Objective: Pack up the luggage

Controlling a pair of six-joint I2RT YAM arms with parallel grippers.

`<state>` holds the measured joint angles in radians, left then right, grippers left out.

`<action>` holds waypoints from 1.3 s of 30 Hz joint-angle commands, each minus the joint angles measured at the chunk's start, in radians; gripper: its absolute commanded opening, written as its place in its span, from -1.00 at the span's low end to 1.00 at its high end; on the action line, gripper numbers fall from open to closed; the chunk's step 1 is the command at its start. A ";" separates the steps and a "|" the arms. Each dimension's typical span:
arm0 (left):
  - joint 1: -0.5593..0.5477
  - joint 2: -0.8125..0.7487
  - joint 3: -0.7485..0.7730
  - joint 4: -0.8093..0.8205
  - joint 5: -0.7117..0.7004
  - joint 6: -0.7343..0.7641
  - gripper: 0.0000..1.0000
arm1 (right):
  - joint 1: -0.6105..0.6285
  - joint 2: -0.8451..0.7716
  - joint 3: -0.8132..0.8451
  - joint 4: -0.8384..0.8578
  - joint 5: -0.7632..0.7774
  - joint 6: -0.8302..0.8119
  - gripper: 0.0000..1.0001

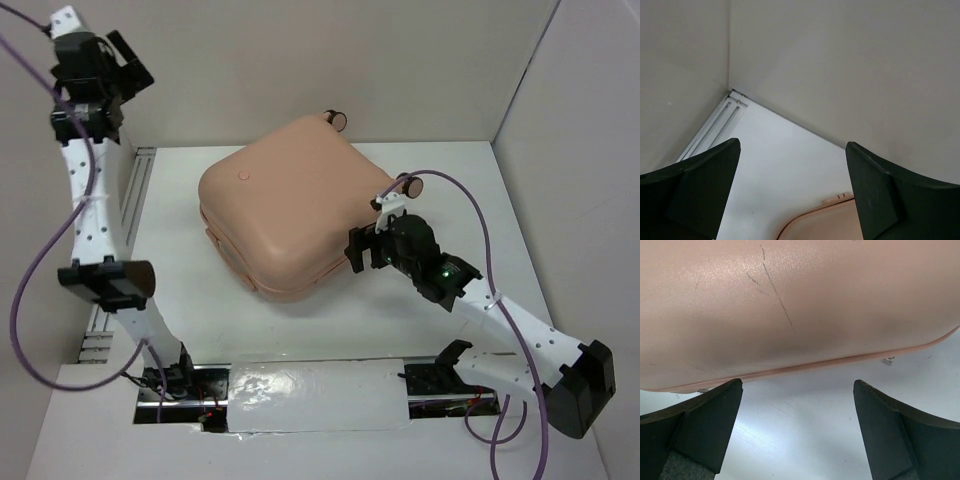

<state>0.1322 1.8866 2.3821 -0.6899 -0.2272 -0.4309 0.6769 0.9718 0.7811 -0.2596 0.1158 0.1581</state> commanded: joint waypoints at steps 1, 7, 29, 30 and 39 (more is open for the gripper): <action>0.027 -0.118 -0.094 -0.144 0.034 -0.061 0.98 | 0.016 0.013 0.008 0.057 0.008 0.029 0.96; -0.022 -0.625 -0.986 -0.097 0.120 -0.413 0.98 | 0.035 0.013 0.001 0.045 0.056 0.031 0.94; -0.304 -0.768 -1.621 0.162 0.072 -0.634 0.76 | 0.023 0.025 -0.026 0.037 0.297 0.259 0.99; -0.318 -0.739 -1.621 0.197 0.072 -0.634 0.73 | 0.004 -0.016 -0.048 0.013 0.297 0.259 0.99; -0.362 -0.574 -1.612 0.285 0.017 -0.686 0.03 | -0.048 -0.134 -0.094 -0.092 0.297 0.310 0.99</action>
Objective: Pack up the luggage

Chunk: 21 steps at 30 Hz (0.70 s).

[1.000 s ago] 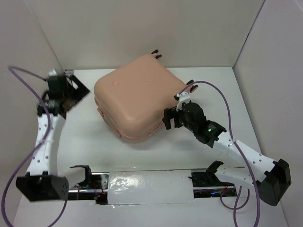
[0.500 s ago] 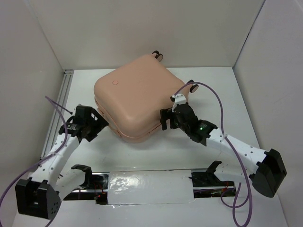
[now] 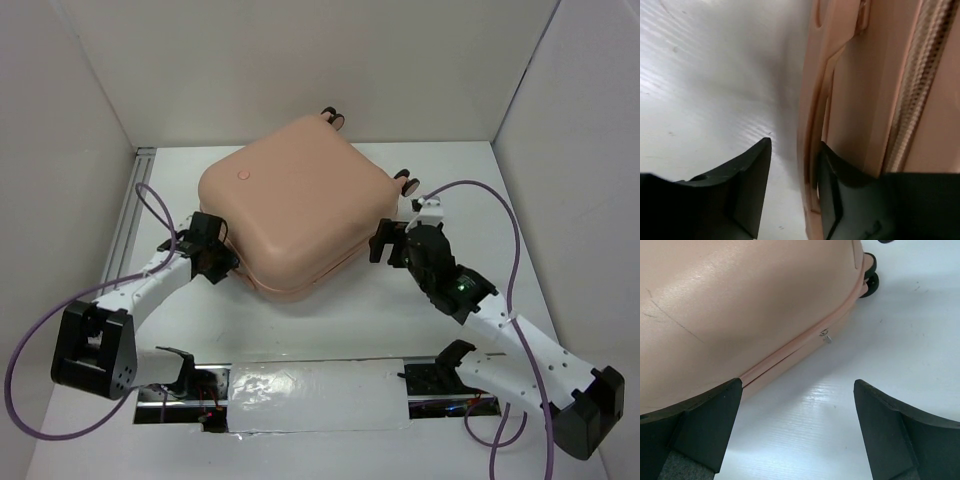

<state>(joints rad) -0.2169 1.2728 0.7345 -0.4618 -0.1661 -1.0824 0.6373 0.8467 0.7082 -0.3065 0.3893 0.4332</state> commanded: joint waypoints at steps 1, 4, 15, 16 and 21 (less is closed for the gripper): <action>-0.013 0.049 0.036 0.066 -0.044 -0.046 -0.10 | -0.019 0.000 -0.030 -0.054 0.023 0.035 0.99; -0.003 0.086 0.036 0.117 -0.053 -0.022 -0.48 | -0.030 0.060 -0.030 -0.068 0.034 0.010 0.94; 0.158 0.293 0.198 0.094 -0.078 0.171 -1.00 | -0.138 0.238 -0.082 0.260 -0.102 -0.122 0.42; 0.168 0.306 0.212 0.094 -0.069 0.188 -1.00 | -0.148 0.247 -0.091 0.289 -0.122 -0.135 0.33; 0.191 0.358 0.269 0.144 -0.010 0.283 -1.00 | -0.172 0.299 -0.101 0.426 -0.306 -0.208 0.21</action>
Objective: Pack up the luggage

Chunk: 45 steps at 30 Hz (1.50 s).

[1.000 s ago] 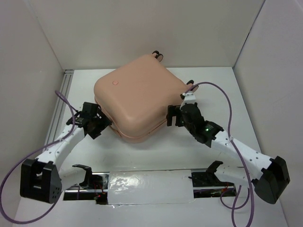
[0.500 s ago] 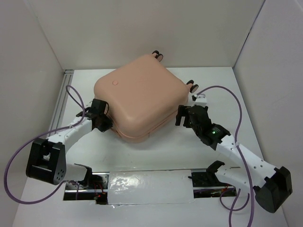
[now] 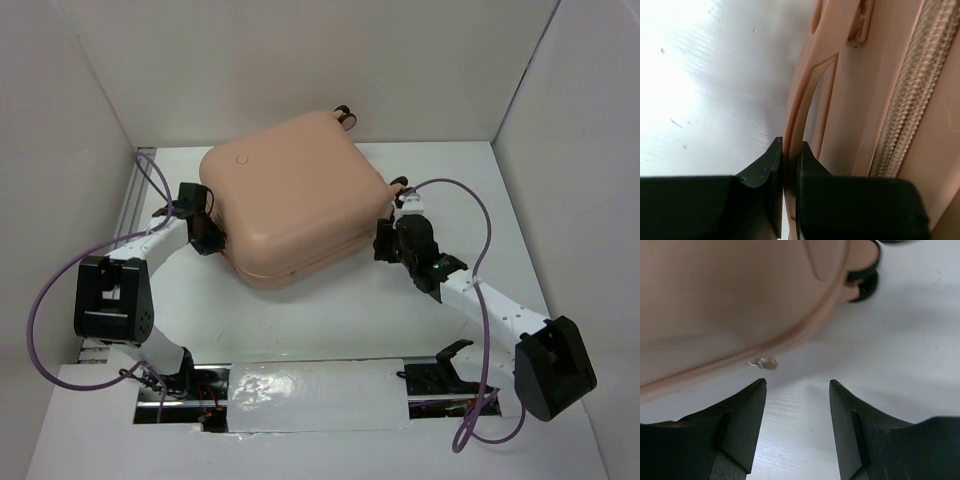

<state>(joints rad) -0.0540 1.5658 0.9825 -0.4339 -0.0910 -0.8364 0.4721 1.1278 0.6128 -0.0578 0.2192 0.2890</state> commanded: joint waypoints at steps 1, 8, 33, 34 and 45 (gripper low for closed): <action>0.028 0.080 0.034 0.116 -0.069 0.046 -1.00 | -0.007 0.027 -0.005 0.177 -0.155 -0.076 0.21; 0.037 0.114 0.053 0.126 -0.058 0.076 -1.00 | 0.002 0.027 -0.036 0.214 -0.181 -0.090 0.34; 0.066 0.142 0.062 0.158 0.007 0.148 -1.00 | 0.053 0.167 -0.031 0.476 -0.126 -0.100 -0.19; 0.066 0.142 0.062 0.167 0.007 0.148 -1.00 | 0.062 0.167 -0.031 0.486 -0.110 -0.100 -0.26; 0.095 0.151 0.044 0.158 -0.016 0.166 -1.00 | 0.054 0.116 -0.062 0.423 0.275 0.004 -1.00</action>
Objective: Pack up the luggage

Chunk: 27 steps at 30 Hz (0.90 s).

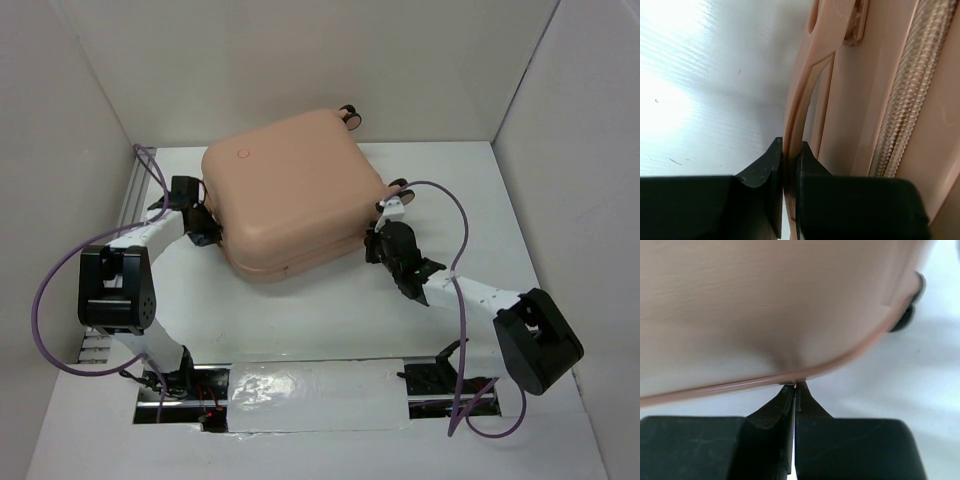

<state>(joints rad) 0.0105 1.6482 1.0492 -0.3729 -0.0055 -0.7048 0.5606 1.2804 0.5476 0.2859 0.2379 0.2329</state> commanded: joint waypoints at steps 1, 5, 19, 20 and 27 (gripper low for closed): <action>0.042 0.068 -0.023 0.097 -0.102 0.034 -1.00 | -0.048 -0.036 0.003 0.079 0.282 0.087 -1.00; 0.063 0.079 -0.023 0.097 -0.102 0.045 -1.00 | -0.137 -0.036 -0.031 0.128 0.359 0.138 -1.00; 0.111 0.185 0.069 0.097 -0.090 0.097 -1.00 | -0.464 0.114 -0.021 0.472 0.042 0.054 -1.00; 0.111 0.196 0.081 0.097 -0.090 0.106 -1.00 | -0.502 0.123 -0.021 0.481 -0.019 0.043 -1.00; 0.120 0.240 0.127 0.097 -0.070 0.116 -1.00 | -0.697 0.223 0.075 0.454 -0.382 0.025 -1.00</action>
<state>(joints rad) 0.0406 1.7992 1.1835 -0.3233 0.1638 -0.6613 0.0605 1.4685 0.5358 0.6350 -0.3183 0.3248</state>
